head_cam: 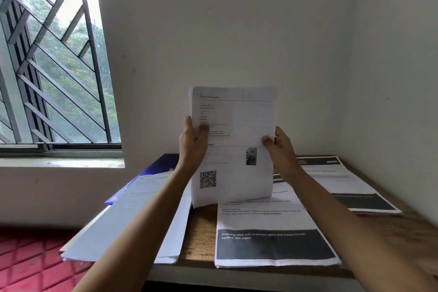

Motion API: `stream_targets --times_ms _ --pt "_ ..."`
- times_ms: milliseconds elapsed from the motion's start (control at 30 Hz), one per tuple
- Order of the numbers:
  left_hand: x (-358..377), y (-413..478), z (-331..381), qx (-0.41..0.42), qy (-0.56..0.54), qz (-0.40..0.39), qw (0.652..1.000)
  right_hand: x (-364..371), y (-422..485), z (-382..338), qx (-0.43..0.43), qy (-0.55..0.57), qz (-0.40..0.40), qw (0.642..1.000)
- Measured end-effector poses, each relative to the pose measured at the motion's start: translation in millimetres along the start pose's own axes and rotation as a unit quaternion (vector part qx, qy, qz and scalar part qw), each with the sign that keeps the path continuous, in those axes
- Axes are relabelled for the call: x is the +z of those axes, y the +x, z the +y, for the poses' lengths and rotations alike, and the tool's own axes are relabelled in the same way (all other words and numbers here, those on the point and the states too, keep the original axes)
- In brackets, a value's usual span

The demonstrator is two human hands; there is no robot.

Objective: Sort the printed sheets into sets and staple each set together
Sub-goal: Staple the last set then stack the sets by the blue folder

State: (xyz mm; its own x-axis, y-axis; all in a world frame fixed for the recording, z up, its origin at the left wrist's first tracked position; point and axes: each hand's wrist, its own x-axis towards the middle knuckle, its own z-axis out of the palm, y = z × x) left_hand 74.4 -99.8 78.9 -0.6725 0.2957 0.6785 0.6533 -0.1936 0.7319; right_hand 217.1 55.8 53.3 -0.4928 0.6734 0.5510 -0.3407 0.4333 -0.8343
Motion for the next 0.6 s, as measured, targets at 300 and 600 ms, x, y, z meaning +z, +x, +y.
stream_targets --times_ms 300,600 --pt "-3 6 -2 -0.040 -0.017 -0.007 0.999 2 6 -11 -0.013 -0.118 -0.004 0.993" --pt "-17 11 -1 -0.303 -0.142 -0.154 0.930 -20 15 -19 0.202 -0.213 -0.085 0.952"
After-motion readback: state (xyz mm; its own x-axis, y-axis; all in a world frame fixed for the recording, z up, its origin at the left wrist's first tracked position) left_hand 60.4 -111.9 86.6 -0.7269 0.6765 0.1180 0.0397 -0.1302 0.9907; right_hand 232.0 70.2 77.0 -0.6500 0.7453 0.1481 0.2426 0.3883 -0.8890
